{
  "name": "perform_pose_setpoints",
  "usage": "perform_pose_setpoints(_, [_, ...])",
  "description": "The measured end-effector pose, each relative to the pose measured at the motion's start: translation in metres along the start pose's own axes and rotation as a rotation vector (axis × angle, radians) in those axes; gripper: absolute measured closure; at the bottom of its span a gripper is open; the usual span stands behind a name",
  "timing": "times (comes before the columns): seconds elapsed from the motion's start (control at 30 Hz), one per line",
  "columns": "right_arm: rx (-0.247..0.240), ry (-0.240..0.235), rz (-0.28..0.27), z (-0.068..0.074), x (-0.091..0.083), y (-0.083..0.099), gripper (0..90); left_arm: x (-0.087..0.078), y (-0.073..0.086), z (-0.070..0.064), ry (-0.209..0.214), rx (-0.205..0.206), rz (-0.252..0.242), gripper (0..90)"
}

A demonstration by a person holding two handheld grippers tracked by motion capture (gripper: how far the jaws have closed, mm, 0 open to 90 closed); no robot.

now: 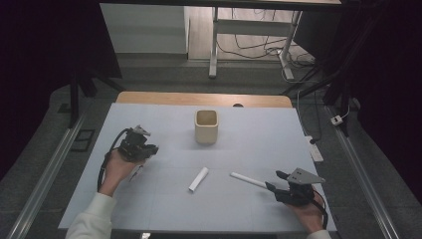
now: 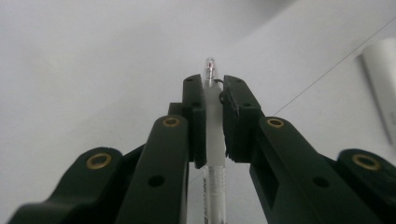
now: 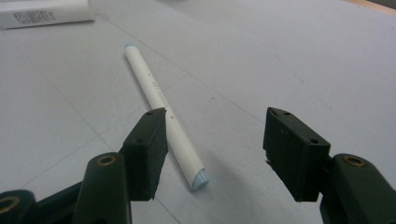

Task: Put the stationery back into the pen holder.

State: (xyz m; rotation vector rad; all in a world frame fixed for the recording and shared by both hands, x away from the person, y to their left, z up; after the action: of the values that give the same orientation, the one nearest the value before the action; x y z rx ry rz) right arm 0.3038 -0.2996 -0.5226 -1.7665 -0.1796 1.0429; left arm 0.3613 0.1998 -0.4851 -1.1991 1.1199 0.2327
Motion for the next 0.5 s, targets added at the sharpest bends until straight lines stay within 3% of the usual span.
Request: perform_pose_setpoints(0.5, [0.0,0.003,0.005,0.0,0.001,0.001,39.2,-0.04,-0.005,-0.002,0.029,-0.018,-0.199,79.4])
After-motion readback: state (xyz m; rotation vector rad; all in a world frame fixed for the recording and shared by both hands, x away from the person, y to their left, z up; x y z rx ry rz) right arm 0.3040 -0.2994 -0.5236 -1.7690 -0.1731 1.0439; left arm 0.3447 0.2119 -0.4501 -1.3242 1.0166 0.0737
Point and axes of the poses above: each handheld gripper's, and its own axes: x roughly forward along the jaws, y roughly out of its underside, z roughly to its left, the point moved 2 cm from there along x, roughly forward along the jaws, and after that the axes turned 1 degree about -y, right-handed, at the moved point
